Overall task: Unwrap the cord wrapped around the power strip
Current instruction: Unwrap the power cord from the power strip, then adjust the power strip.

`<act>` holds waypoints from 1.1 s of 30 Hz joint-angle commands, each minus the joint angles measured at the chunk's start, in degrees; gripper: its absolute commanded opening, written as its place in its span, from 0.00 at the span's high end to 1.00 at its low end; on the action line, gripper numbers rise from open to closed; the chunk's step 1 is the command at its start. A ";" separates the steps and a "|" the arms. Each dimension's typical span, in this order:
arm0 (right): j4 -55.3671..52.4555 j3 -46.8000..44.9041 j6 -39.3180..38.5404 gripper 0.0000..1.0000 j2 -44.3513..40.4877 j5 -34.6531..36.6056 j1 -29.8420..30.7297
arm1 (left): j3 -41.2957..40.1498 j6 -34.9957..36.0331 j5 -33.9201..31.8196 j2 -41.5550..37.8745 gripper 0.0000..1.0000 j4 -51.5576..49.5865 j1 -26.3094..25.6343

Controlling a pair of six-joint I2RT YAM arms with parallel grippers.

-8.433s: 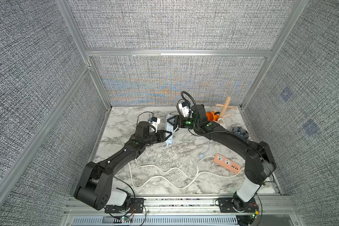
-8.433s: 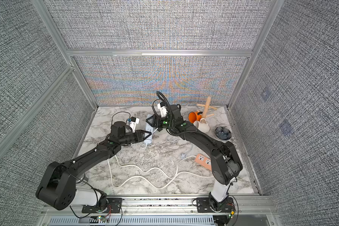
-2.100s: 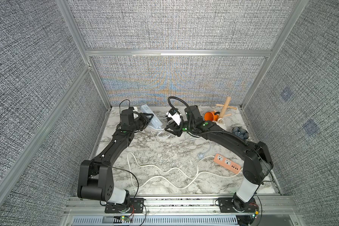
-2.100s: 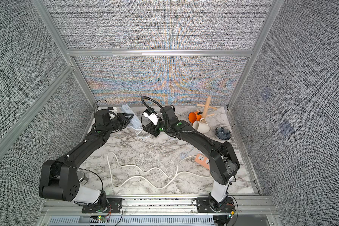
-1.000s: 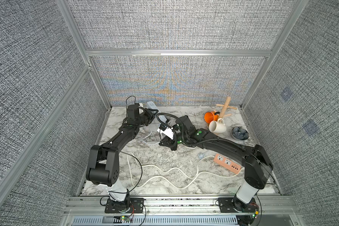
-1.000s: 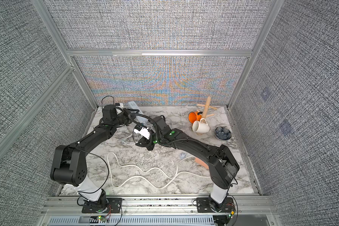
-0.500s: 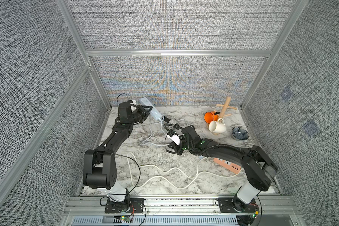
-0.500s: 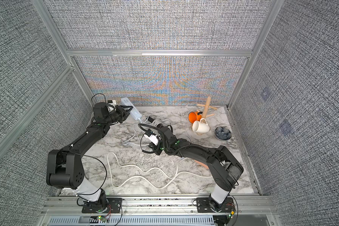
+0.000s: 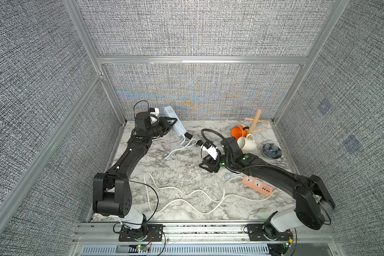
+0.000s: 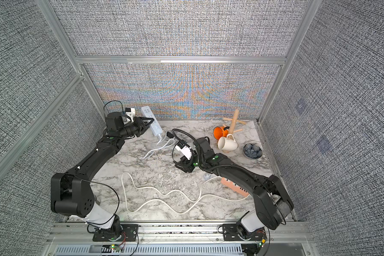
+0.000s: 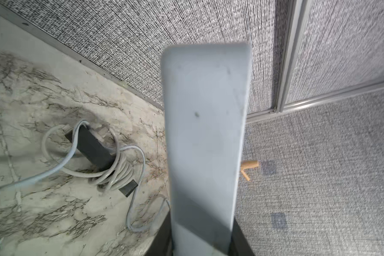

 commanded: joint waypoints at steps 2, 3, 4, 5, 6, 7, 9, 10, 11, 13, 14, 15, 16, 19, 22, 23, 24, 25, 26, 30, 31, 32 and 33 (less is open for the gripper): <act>-2.93 2.80 7.36 0.37 -2.70 -0.50 -3.18 | 3.43 15.39 0.45 0.38 1.00 -12.27 -2.85; -3.21 3.73 9.58 0.35 -3.09 -0.02 -3.73 | 4.24 17.24 0.54 0.92 1.00 -13.87 -3.75; -3.38 4.58 11.63 0.33 -3.48 0.41 -4.00 | 4.91 18.96 1.09 1.47 1.00 -14.84 -4.59; -3.26 5.35 13.32 0.32 -3.77 0.58 -4.10 | 5.32 20.16 1.41 1.92 1.00 -15.45 -5.46; -2.54 5.85 15.61 0.30 -3.93 0.65 -4.04 | 5.76 21.29 1.47 2.42 1.00 -16.07 -6.43; -1.53 6.18 18.43 0.28 -4.09 0.65 -4.05 | 6.20 22.26 1.61 2.94 1.00 -16.45 -7.33; 0.01 6.95 23.34 0.27 -3.68 0.74 -4.02 | 6.97 22.83 2.32 4.09 1.00 -16.68 -8.65; 1.02 7.03 25.85 0.26 -3.57 1.06 -3.93 | 7.40 22.66 2.52 4.65 1.00 -16.68 -9.16; 1.83 7.11 27.72 0.25 -3.46 2.06 -3.78 | 7.70 22.57 2.45 5.10 1.00 -16.60 -9.64; 3.88 7.12 30.50 0.23 -3.26 4.05 -3.10 | 8.26 22.20 2.16 5.93 1.00 -16.07 -10.85; 4.35 7.19 31.22 0.23 -3.11 5.30 -2.76 | 8.53 21.94 2.22 6.19 1.00 -15.86 -11.22; 4.76 7.33 31.77 0.23 -2.74 6.34 -2.39 | 8.85 21.66 2.13 6.55 1.00 -15.51 -11.72; 5.11 7.44 32.41 0.23 -2.29 6.81 -2.19 | 9.12 21.44 2.09 6.89 1.00 -15.24 -12.12; 5.83 8.16 34.72 0.23 -0.50 7.46 -2.00 | 9.90 21.34 1.46 7.40 1.00 -14.79 -13.39; 7.61 9.22 35.90 0.24 1.37 6.63 -0.98 | 10.51 21.60 0.56 7.75 1.00 -14.83 -14.67; 7.20 9.83 35.99 0.24 2.09 7.06 -0.79 | 10.69 21.60 0.77 7.81 1.00 -14.83 -14.96; 6.28 10.61 35.99 0.25 2.88 8.14 -0.64 | 10.71 21.52 1.07 7.88 1.00 -14.68 -15.22; 5.85 10.93 35.95 0.28 3.41 8.93 -0.52 | 10.72 21.43 1.45 7.75 1.00 -14.48 -15.42; 5.92 10.87 36.15 0.29 3.57 9.52 -0.58 | 10.63 21.55 1.60 7.59 1.00 -14.48 -15.63; 6.67 11.36 37.41 0.37 4.49 11.02 -0.59 | 10.37 22.56 1.40 6.79 1.00 -15.22 -16.53; 6.55 11.79 37.48 0.42 5.15 10.98 -0.59 | 10.28 22.64 1.46 6.64 1.00 -15.26 -16.67; 6.58 11.94 37.68 0.46 5.56 10.85 -0.60 | 10.20 22.72 1.55 6.45 1.00 -15.32 -16.80; 6.91 12.03 37.99 0.50 6.05 10.42 -0.59 | 9.98 22.81 1.68 6.32 1.00 -15.22 -16.83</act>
